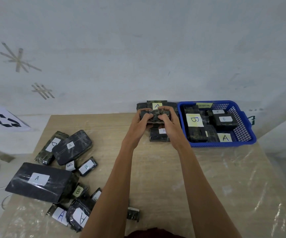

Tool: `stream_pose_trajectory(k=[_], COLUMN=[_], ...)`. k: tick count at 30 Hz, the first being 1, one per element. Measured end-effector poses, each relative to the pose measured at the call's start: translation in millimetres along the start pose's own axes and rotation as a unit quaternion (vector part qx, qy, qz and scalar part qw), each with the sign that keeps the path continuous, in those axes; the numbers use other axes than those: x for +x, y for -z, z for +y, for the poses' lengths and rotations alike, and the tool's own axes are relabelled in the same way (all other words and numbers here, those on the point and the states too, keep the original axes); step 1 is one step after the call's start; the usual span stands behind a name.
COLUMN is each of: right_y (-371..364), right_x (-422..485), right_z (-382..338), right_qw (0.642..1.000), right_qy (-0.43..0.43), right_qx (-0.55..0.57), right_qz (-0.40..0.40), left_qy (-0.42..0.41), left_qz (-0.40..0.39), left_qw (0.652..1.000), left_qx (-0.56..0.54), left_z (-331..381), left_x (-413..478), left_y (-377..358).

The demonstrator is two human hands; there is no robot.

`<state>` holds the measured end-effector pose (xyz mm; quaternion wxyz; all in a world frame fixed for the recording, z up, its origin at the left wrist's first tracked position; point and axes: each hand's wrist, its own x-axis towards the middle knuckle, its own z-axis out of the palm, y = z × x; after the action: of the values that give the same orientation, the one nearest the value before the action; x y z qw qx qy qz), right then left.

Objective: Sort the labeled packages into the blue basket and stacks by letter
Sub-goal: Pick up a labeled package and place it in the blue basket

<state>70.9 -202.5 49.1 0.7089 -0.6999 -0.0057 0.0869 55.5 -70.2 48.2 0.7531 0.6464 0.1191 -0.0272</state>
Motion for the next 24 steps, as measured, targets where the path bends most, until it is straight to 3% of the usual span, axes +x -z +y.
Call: stream_pose_trajectory(k=[24], right_y=[6.2], right_x=[2.5], right_z=[-5.6], right_qw=[0.999], right_qy=[0.011], right_qx=[0.032], right_qz=[0.018], left_qy=[-0.005], left_qz=[-0.019], left_qw=[1.000], left_qx=[0.024], left_z=[14.2], left_x=[1.3], left_y=[-6.9])
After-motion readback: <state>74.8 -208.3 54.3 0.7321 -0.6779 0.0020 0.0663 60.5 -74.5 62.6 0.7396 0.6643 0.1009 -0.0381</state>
